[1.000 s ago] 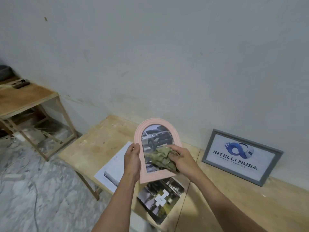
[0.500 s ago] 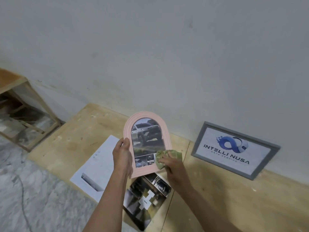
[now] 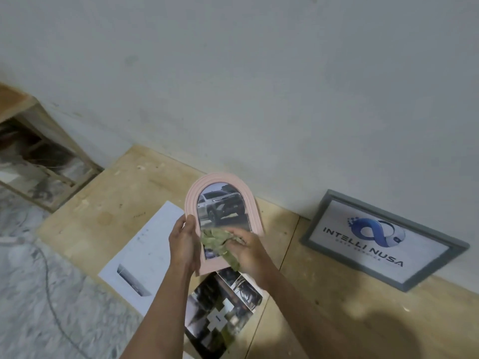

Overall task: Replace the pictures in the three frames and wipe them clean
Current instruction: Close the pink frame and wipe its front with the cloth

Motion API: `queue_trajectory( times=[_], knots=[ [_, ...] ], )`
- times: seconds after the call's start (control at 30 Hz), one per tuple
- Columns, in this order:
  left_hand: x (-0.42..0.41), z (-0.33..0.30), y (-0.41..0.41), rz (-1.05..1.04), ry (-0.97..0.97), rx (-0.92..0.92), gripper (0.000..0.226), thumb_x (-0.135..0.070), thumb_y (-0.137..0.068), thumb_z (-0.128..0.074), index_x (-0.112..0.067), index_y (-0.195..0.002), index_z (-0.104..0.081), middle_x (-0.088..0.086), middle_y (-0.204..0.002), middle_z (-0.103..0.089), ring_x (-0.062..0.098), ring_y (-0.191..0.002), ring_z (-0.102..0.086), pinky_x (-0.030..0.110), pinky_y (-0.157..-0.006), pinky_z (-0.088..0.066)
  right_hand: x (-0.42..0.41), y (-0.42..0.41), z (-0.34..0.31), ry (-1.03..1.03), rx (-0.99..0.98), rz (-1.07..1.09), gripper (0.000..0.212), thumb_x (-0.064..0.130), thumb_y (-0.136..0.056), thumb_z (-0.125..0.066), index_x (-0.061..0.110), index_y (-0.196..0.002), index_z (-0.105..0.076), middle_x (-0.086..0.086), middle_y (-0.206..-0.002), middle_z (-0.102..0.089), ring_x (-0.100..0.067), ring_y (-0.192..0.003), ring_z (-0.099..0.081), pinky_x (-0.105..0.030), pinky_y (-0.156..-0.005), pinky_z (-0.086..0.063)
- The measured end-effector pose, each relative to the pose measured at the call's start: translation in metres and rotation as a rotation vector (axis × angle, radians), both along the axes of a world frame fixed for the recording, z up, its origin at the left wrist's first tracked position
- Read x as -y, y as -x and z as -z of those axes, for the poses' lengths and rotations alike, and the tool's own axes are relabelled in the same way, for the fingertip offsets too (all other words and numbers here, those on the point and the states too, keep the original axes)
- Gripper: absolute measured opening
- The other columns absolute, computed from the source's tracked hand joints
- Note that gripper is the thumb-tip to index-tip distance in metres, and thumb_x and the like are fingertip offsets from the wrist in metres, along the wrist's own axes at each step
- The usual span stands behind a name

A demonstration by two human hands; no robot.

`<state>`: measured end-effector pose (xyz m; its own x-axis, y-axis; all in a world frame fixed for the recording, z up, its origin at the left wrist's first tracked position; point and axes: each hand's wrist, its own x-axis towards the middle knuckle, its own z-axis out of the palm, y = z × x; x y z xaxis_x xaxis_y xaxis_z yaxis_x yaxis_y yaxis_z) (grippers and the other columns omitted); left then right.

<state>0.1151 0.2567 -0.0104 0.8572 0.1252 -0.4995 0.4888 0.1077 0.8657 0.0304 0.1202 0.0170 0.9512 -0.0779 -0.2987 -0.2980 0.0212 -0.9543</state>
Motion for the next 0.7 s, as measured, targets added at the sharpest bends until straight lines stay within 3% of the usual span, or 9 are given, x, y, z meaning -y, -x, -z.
queue_trajectory(
  times=[0.07, 0.13, 0.23, 0.33, 0.4, 0.43, 0.53, 0.63, 0.7],
  knots=[
    [0.000, 0.004, 0.002, 0.001, -0.022, -0.010, 0.047, -0.032, -0.099, -0.058, -0.011, -0.140, -0.054, 0.010, -0.136, -0.062, 0.028, -0.126, -0.057, 0.046, -0.109, -0.044, 0.024, -0.012, -0.005, -0.039, -0.046, 0.055, 0.037, 0.001, -0.091, -0.049, 0.026, -0.108, -0.069, 0.007, -0.101, -0.073, -0.006, -0.092, -0.069, -0.022, -0.081, -0.055],
    [-0.002, 0.007, -0.002, -0.034, -0.033, -0.012, 0.044, -0.029, -0.099, -0.058, -0.011, -0.140, -0.054, 0.009, -0.134, -0.063, 0.028, -0.123, -0.059, 0.047, -0.110, -0.043, 0.046, -0.025, -0.002, -0.043, -0.097, 0.145, 0.041, 0.001, -0.086, -0.049, 0.030, -0.104, -0.072, 0.004, -0.098, -0.075, -0.016, -0.091, -0.071, -0.031, -0.080, -0.058],
    [-0.009, 0.015, -0.007, -0.076, -0.033, -0.014, 0.051, -0.036, -0.094, -0.062, -0.013, -0.139, -0.055, 0.008, -0.135, -0.063, 0.029, -0.123, -0.060, 0.051, -0.110, -0.044, 0.074, -0.040, 0.007, -0.002, -0.134, 0.243, 0.040, 0.002, -0.086, -0.051, 0.036, -0.088, -0.073, 0.009, -0.085, -0.074, -0.019, -0.083, -0.068, -0.033, -0.075, -0.054],
    [-0.020, 0.034, -0.010, -0.145, 0.017, -0.044, 0.073, -0.049, -0.075, -0.071, -0.015, -0.138, -0.056, 0.009, -0.138, -0.061, 0.030, -0.126, -0.059, 0.052, -0.110, -0.044, 0.097, -0.060, 0.020, -0.050, -0.085, 0.380, 0.037, -0.006, -0.086, -0.052, 0.023, -0.083, -0.075, 0.008, -0.086, -0.075, -0.018, -0.085, -0.067, -0.032, -0.082, -0.052],
    [-0.027, 0.050, -0.012, -0.181, 0.024, -0.064, 0.074, -0.049, -0.073, -0.072, -0.015, -0.138, -0.056, 0.010, -0.138, -0.062, 0.032, -0.125, -0.059, 0.053, -0.110, -0.043, 0.105, -0.075, 0.039, -0.093, -0.033, 0.503, 0.035, -0.015, -0.081, -0.048, 0.008, -0.084, -0.074, 0.000, -0.089, -0.076, -0.019, -0.083, -0.067, -0.029, -0.079, -0.053],
    [-0.028, 0.056, -0.012, -0.189, 0.028, -0.069, 0.074, -0.049, -0.073, -0.072, -0.015, -0.137, -0.057, 0.011, -0.137, -0.062, 0.032, -0.125, -0.060, 0.054, -0.110, -0.043, 0.108, -0.081, 0.054, -0.011, -0.024, 0.531, 0.036, -0.014, -0.079, -0.047, 0.007, -0.089, -0.074, -0.002, -0.095, -0.076, -0.020, -0.088, -0.067, -0.031, -0.084, -0.054],
    [-0.026, 0.057, -0.013, -0.177, 0.027, -0.076, 0.068, -0.054, -0.066, -0.072, -0.019, -0.125, -0.066, 0.009, -0.129, -0.067, 0.032, -0.121, -0.062, 0.056, -0.108, -0.044, 0.111, -0.092, 0.095, 0.501, -0.078, 0.421, 0.047, -0.006, -0.084, -0.044, 0.017, -0.117, -0.069, -0.002, -0.122, -0.068, -0.019, -0.115, -0.060, -0.030, -0.101, -0.046],
    [-0.020, 0.054, -0.014, -0.152, 0.026, -0.071, 0.057, -0.052, -0.073, -0.069, -0.021, -0.121, -0.068, 0.008, -0.125, -0.070, 0.031, -0.118, -0.064, 0.056, -0.107, -0.045, 0.103, -0.098, 0.137, 0.909, -0.124, 0.164, 0.048, -0.001, -0.090, -0.044, 0.022, -0.131, -0.057, -0.005, -0.145, -0.047, -0.026, -0.133, -0.042, -0.036, -0.103, -0.039],
    [-0.016, 0.055, -0.016, -0.128, 0.006, -0.073, 0.041, -0.043, -0.087, -0.062, -0.020, -0.119, -0.068, 0.008, -0.121, -0.071, 0.030, -0.114, -0.066, 0.054, -0.105, -0.047, 0.095, -0.102, 0.164, 1.017, -0.206, 0.038, 0.048, 0.011, -0.094, -0.046, 0.029, -0.138, -0.048, -0.005, -0.157, -0.026, -0.029, -0.145, -0.020, -0.047, -0.114, -0.022]
  ],
)
